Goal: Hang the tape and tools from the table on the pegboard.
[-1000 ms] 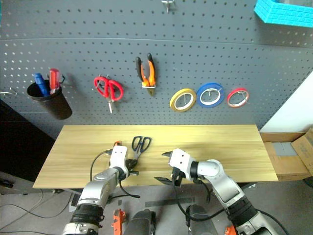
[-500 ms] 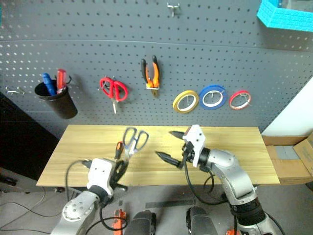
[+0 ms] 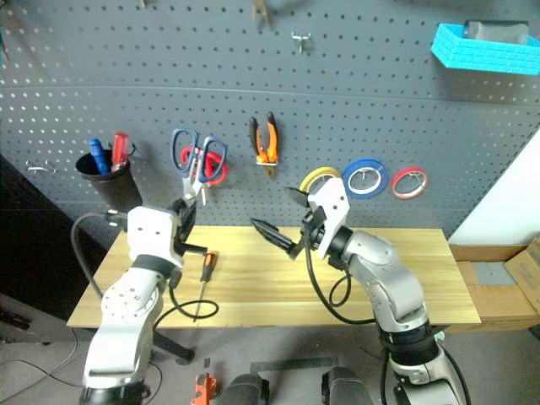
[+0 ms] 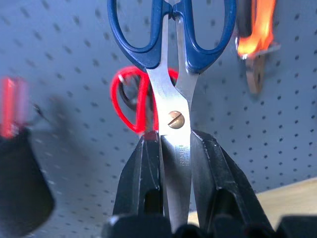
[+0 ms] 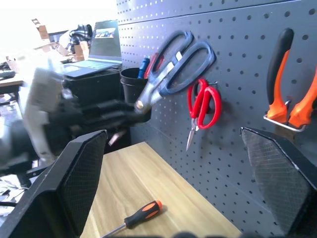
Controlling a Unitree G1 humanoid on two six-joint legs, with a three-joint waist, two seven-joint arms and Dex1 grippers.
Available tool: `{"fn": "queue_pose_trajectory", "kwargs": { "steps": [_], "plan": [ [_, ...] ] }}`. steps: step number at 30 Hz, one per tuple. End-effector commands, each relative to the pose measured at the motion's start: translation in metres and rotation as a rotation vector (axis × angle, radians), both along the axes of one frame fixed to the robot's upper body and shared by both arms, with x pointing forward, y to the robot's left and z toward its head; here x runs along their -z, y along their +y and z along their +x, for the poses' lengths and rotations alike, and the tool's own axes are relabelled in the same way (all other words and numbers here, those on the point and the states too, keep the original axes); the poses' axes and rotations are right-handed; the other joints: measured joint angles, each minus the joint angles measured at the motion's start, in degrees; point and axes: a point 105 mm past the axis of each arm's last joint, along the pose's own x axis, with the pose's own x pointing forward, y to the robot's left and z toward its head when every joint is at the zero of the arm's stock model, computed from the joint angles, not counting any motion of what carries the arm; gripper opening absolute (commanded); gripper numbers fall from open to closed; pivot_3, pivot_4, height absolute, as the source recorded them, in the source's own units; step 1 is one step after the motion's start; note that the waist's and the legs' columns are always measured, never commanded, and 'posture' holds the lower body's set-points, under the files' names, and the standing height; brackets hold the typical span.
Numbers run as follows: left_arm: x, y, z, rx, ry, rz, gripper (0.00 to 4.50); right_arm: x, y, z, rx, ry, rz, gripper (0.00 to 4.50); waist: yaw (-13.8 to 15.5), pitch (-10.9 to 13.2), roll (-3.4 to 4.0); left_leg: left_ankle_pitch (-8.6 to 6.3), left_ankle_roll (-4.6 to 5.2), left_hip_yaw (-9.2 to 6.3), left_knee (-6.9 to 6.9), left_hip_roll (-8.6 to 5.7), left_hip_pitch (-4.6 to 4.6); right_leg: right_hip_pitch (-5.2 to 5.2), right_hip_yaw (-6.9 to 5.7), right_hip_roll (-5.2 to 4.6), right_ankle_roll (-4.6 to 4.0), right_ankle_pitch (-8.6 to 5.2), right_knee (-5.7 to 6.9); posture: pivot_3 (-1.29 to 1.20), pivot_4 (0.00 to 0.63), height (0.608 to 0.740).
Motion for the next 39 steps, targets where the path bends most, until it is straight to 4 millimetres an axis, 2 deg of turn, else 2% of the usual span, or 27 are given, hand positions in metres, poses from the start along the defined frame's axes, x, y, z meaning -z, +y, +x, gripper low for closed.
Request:
{"fn": "queue_pose_trajectory", "kwargs": {
  "steps": [1, 5, 11, 19, 28, 36, 39],
  "plan": [
    [-0.007, 0.003, 0.003, -0.027, -0.036, -0.073, 0.46, -0.014, -0.007, 0.002, 0.04, -0.062, 0.019, 4.5, -0.1, 0.0, -0.04, 0.0, 0.0, 0.01, 0.0, 0.0, -0.01, 0.0, 0.01, 0.0, 0.0, 0.0, -0.01, 0.05, 0.06, 0.74],
    [-0.005, -0.003, -0.001, -0.012, -0.035, -0.087, 0.46, -0.013, -0.011, 0.002, 0.063, -0.059, 0.021, 4.5, -0.4, -0.1, -0.06, -0.01, 0.0, 0.01, -0.01, 0.0, -0.02, -0.01, 0.03, -0.01, -0.22, 0.13, -0.01, 0.04, 0.06, 0.74],
    [0.004, -0.005, -0.005, -0.019, -0.007, -0.111, 0.46, -0.013, -0.013, 0.002, 0.085, -0.059, 0.022, 4.5, -0.9, -0.2, -0.07, 0.0, 0.0, -0.01, 0.02, 0.01, 0.03, 0.02, 0.02, 0.0, -0.1, 0.06, 0.06, 0.03, 0.061, 0.74],
    [0.007, 0.006, -0.001, -0.075, 0.009, -0.157, 0.46, -0.013, -0.014, 0.005, 0.095, -0.061, 0.016, 4.5, -1.3, -0.3, -0.07, 0.0, 0.0, -0.02, 0.02, 0.01, 0.12, 0.13, 0.02, 0.01, -0.06, 0.05, 0.05, 0.03, 0.067, 0.74],
    [0.006, 0.004, -0.001, -0.076, 0.011, -0.165, 0.46, -0.013, -0.014, 0.005, 0.099, -0.06, 0.02, 4.5, -1.3, -0.3, -0.07, 0.0, 0.0, -0.02, 0.02, 0.01, 0.18, 0.21, 0.02, 0.01, -0.06, 0.05, 0.04, 0.03, 0.069, 0.74],
    [-0.001, -0.015, -0.002, 0.011, -0.012, -0.143, 0.46, -0.012, -0.013, 0.005, 0.097, -0.062, 0.017, 4.5, -1.3, -0.4, -0.07, 0.0, 0.0, -0.02, 0.02, 0.01, 0.19, 0.22, 0.02, 0.02, -0.06, 0.05, 0.03, 0.03, 0.063, 0.74],
    [-0.004, -0.01, -0.005, -0.025, -0.029, -0.15, 0.46, -0.012, -0.014, 0.007, 0.1, -0.064, 0.016, 4.5, -1.3, -0.5, -0.05, 0.0, 0.0, -0.03, 0.02, 0.01, 0.19, 0.22, 0.02, 0.02, -0.07, 0.05, 0.04, 0.04, 0.05, 0.74]
  ]
}}
